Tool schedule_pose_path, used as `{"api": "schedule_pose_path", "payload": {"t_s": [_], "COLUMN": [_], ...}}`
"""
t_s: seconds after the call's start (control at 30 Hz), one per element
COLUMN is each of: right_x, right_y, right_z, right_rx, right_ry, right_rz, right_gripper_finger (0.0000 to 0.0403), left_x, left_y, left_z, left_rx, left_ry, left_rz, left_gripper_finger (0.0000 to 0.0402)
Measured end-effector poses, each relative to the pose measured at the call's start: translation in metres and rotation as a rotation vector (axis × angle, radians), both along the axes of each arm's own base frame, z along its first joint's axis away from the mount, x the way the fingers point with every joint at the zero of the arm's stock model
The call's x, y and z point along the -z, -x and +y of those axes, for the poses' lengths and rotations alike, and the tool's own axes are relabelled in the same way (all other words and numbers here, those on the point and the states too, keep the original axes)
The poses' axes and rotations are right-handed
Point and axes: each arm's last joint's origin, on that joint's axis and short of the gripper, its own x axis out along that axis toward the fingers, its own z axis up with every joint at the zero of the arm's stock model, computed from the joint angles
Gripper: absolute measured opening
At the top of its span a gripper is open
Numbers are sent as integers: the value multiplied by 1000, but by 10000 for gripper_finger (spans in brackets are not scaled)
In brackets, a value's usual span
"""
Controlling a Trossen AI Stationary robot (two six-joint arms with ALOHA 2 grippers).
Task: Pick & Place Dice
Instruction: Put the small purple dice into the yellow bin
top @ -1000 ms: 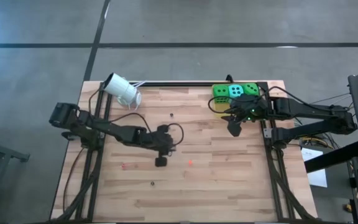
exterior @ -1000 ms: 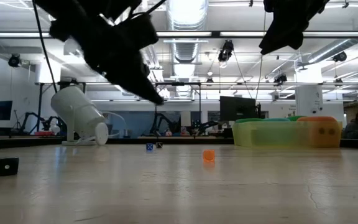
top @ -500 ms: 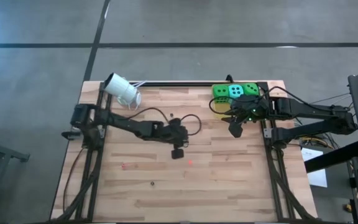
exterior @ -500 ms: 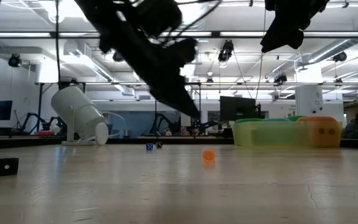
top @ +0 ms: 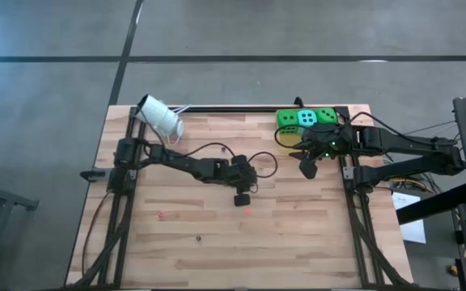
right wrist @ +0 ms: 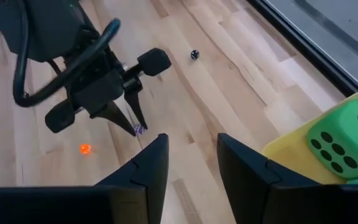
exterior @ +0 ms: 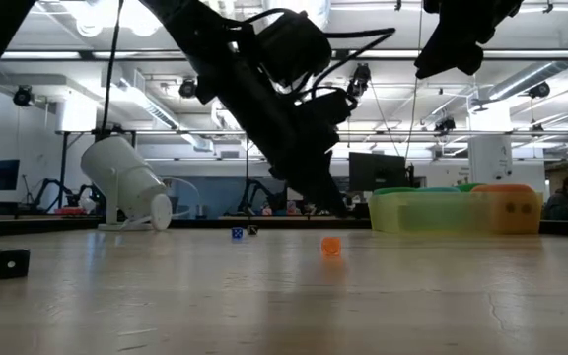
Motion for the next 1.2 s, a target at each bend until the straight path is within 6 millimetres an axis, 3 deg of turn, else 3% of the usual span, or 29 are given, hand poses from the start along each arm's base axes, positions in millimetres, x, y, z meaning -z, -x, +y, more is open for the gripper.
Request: {"api": "schedule_pose_path", "payload": {"t_s": [0.43,0.8,0.97,1.2], "right_x": [0,1,5,19], "right_y": [-1,-1,-6,-28], "right_z": [0,0,-1,-4], "right_rx": [-5,-7,-1,-49], "right_ry": [6,8,1,44], "right_rz": [3,4,26,88], "right_gripper_finger": [131,129,132,125], "left_x": [2,-1,-20,-56], "left_y": [2,2,10,44], "left_z": [0,0,3,2], "left_rx": [-31,-28,-10,-40], "left_ry": [26,23,1,3], "left_rz": [12,19,73,125], "left_gripper_finger": [114,178,190,189]}}
